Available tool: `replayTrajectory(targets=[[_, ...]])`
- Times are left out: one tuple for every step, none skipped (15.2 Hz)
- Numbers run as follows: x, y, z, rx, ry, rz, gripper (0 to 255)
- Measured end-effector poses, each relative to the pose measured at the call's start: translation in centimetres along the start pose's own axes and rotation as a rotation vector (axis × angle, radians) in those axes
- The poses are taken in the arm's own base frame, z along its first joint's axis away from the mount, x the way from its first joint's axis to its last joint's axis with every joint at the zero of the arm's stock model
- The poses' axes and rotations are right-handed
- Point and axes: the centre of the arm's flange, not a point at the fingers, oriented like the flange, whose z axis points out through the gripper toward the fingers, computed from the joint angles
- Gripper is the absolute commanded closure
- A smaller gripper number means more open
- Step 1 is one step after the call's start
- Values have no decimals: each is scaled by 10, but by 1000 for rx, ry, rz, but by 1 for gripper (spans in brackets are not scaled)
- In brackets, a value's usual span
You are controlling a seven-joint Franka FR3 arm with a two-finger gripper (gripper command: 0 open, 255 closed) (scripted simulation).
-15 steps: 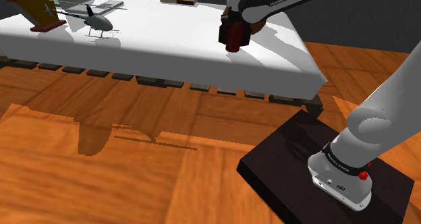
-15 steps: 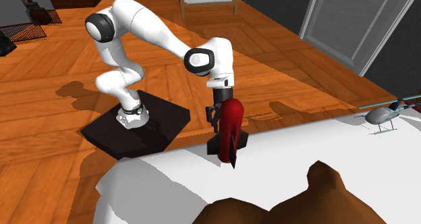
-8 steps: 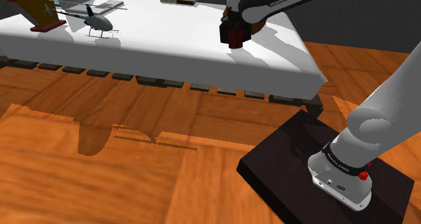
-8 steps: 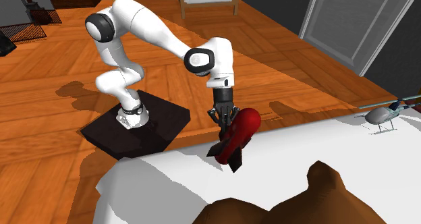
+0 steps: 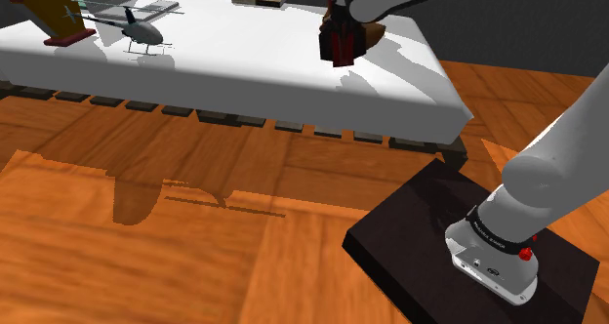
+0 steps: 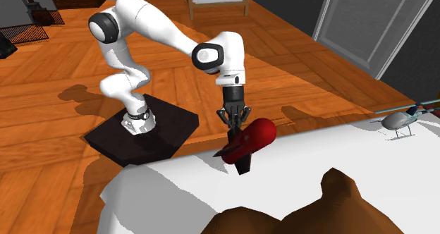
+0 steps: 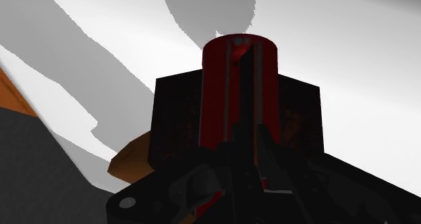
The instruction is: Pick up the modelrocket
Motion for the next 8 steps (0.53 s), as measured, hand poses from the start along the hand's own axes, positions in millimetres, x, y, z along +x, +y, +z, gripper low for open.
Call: replayTrajectory(targets=[[3,1,-4,0,0,0,255],[6,3,-7,0,0,0,255],[7,3,-10,0,0,0,255],[10,4,-16,0,0,0,255],[13,5,-20,0,0,0,255],[17,6,-24,0,0,0,255],[19,7,-30,0,0,0,255],[22,9,-35,0,0,0,255]])
